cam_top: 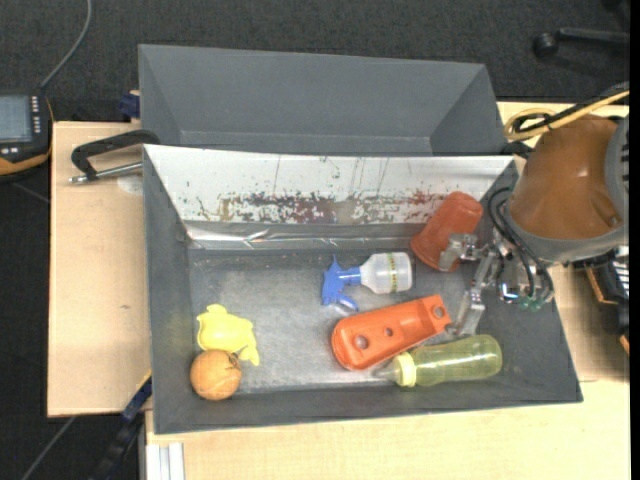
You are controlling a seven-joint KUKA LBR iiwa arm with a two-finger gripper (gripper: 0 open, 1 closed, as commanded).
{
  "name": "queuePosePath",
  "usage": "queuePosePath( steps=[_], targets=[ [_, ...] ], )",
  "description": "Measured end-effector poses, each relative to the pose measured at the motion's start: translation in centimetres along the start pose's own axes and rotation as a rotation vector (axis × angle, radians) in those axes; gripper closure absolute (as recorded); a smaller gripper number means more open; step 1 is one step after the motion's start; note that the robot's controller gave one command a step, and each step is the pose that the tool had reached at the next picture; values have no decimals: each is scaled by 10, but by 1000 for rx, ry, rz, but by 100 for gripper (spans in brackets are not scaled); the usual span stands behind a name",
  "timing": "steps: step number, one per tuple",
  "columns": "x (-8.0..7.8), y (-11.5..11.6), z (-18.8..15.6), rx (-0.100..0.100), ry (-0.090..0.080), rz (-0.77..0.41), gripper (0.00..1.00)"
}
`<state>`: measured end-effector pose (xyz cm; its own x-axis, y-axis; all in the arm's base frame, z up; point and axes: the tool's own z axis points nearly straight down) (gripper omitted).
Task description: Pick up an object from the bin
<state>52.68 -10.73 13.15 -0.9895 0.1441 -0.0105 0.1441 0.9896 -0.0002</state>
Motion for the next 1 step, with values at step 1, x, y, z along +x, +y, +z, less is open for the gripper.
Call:
queuePosePath(
  steps=[1],
  targets=[
    [2,52,15,-1,10,113,0]
  ],
)
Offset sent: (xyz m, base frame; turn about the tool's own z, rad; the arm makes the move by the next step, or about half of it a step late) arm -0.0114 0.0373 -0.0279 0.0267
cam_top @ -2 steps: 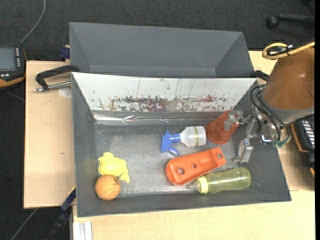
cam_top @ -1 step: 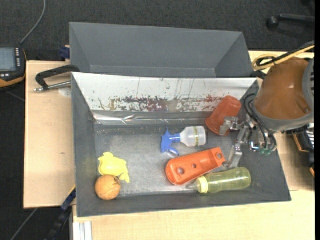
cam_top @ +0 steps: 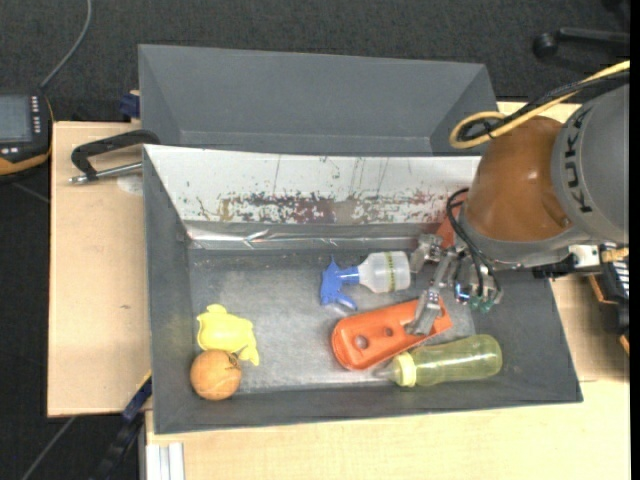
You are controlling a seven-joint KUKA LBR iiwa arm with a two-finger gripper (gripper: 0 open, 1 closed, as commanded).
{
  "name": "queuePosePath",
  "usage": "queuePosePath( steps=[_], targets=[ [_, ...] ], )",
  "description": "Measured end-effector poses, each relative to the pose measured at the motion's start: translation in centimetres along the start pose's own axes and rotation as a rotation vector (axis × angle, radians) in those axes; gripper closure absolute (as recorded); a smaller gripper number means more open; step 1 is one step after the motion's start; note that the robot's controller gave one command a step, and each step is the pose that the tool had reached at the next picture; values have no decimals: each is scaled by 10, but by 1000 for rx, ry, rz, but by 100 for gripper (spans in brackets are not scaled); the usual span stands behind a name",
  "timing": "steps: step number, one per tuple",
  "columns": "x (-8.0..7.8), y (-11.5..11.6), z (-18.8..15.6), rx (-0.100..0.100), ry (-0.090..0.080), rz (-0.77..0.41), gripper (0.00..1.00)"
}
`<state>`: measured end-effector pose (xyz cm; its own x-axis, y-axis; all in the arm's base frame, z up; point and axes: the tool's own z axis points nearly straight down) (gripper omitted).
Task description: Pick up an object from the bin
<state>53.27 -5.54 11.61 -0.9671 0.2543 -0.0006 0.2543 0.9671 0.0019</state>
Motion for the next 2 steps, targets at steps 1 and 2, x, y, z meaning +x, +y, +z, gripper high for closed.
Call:
queuePosePath(
  steps=[1,2],
  targets=[
    [6,10,2,-2,-5,-44,0],
    [-1,-21,40,0,1,199,100]
  ],
)
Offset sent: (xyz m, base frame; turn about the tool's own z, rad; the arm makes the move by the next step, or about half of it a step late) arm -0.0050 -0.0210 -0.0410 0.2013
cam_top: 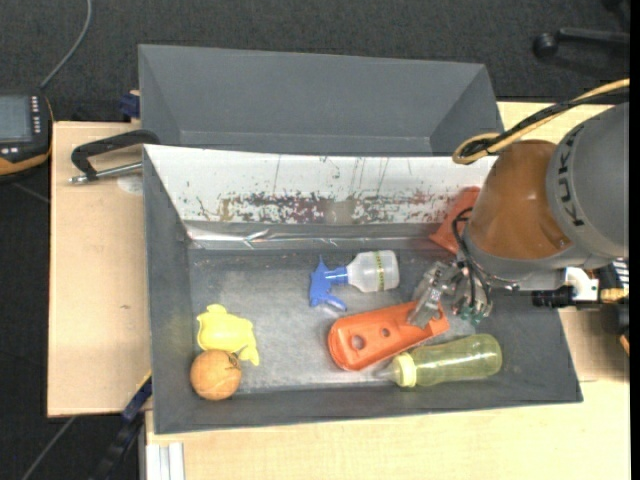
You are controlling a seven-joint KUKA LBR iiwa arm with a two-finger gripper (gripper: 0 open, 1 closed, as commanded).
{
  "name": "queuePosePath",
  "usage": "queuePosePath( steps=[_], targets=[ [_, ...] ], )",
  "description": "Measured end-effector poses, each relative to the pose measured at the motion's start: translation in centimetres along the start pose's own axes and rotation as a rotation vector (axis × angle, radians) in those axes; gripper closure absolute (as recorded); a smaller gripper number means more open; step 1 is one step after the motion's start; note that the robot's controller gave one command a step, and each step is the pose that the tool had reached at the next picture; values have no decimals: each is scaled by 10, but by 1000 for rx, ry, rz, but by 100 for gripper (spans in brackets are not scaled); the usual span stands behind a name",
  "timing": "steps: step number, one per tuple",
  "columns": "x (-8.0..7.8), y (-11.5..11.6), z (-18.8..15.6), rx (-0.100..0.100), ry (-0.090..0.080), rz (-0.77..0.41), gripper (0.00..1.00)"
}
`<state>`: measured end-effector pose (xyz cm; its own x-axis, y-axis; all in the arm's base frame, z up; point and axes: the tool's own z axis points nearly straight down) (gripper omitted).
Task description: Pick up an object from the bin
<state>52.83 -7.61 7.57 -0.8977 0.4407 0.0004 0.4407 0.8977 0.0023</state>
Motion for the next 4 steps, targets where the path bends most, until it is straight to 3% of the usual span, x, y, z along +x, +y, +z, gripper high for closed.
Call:
queuePosePath(
  steps=[1,2,3,4],
  targets=[
    [0,0,0,0,0,0,100],
    [-5,7,-59,0,0,27,100],
    [3,12,-134,0,-1,61,100],
    [3,15,-180,-4,-10,70,100]
  ],
)
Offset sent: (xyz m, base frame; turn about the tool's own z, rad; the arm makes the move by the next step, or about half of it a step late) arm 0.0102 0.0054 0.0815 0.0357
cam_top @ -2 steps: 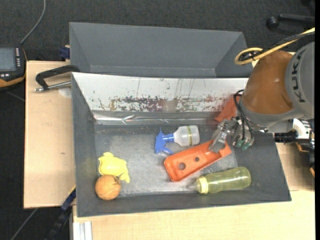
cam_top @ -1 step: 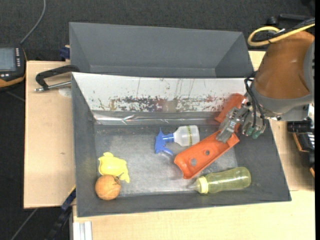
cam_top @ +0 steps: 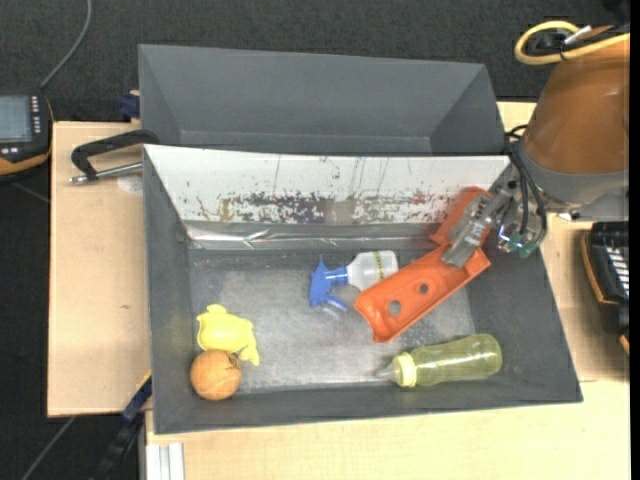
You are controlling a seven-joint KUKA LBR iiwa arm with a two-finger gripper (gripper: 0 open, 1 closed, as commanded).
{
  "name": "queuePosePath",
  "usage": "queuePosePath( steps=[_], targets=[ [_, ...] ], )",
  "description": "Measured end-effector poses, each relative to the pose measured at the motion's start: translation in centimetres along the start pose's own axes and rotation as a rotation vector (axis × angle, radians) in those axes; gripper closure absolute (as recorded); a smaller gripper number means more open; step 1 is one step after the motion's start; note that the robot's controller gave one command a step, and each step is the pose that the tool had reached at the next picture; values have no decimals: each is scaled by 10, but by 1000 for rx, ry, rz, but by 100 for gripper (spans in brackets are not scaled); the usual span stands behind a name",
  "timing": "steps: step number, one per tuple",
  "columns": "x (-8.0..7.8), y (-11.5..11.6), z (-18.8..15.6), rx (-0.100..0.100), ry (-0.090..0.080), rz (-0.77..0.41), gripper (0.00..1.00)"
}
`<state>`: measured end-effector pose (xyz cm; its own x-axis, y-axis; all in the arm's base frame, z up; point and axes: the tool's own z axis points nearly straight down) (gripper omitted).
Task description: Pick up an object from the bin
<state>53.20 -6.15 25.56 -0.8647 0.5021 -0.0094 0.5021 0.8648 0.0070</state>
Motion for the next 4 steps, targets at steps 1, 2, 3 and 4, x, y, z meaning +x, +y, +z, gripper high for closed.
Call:
queuePosePath(
  steps=[1,2,3,4],
  targets=[
    [-3,3,60,3,7,-23,0],
    [-3,3,60,3,7,-23,0],
    [1,4,11,3,6,-71,0],
    [16,16,-30,1,1,-32,0]
  ],
)
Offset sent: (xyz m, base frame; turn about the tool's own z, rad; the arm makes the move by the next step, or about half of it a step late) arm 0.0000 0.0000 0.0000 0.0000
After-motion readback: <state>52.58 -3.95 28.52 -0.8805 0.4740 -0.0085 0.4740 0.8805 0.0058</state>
